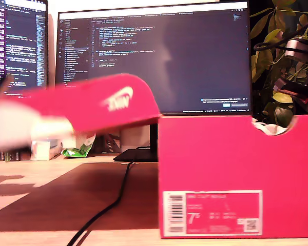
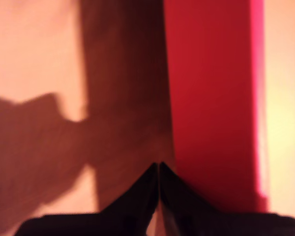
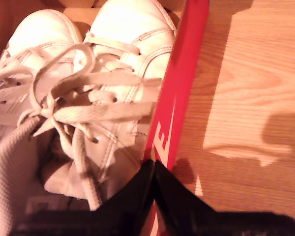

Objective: Close the red shoebox by pushing the lid with your left arm and holding the box in place with your right arm

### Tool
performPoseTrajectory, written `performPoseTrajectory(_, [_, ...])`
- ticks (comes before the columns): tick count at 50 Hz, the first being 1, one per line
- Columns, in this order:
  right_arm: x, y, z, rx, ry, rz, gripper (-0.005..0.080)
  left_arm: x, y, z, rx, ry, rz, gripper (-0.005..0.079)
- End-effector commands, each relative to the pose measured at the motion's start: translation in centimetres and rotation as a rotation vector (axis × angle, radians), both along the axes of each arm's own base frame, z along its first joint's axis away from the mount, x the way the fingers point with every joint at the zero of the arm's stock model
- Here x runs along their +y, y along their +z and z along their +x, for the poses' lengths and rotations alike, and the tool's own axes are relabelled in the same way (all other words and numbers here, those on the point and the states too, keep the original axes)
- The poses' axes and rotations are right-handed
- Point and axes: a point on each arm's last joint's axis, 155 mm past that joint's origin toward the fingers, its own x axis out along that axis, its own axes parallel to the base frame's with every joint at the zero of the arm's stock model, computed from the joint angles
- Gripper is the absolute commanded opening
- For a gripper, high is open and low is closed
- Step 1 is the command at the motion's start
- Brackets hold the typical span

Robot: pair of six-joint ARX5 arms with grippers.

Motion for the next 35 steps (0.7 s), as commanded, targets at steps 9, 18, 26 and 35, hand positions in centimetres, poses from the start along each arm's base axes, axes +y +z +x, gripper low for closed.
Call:
performPoseTrajectory(9, [3.3,0.3,-0.7,-0.001,0.1,0.013,-0.0012,0.0,4.7,1.3,-0.116,-0.011,-0.007,-0.0019])
performPoseTrajectory(18, [4.4,0.6,-0.7,-0.018,0.129,0.019,-0.0012,-0.2,7.3,1.7,-0.173,-0.021,-0.017,-0.0019])
performPoseTrajectory(26, [4.7,0.9,-0.4,-0.031,0.118,0.035,-0.0012,-1.2,9.7,1.7,-0.223,-0.057,-0.063,-0.0019])
performPoseTrajectory(35, [4.7,0.9,-0.3,-0.031,0.119,0.035,-0.0012,-2.4,12.2,1.8,-0.279,-0.096,-0.083,-0.0019])
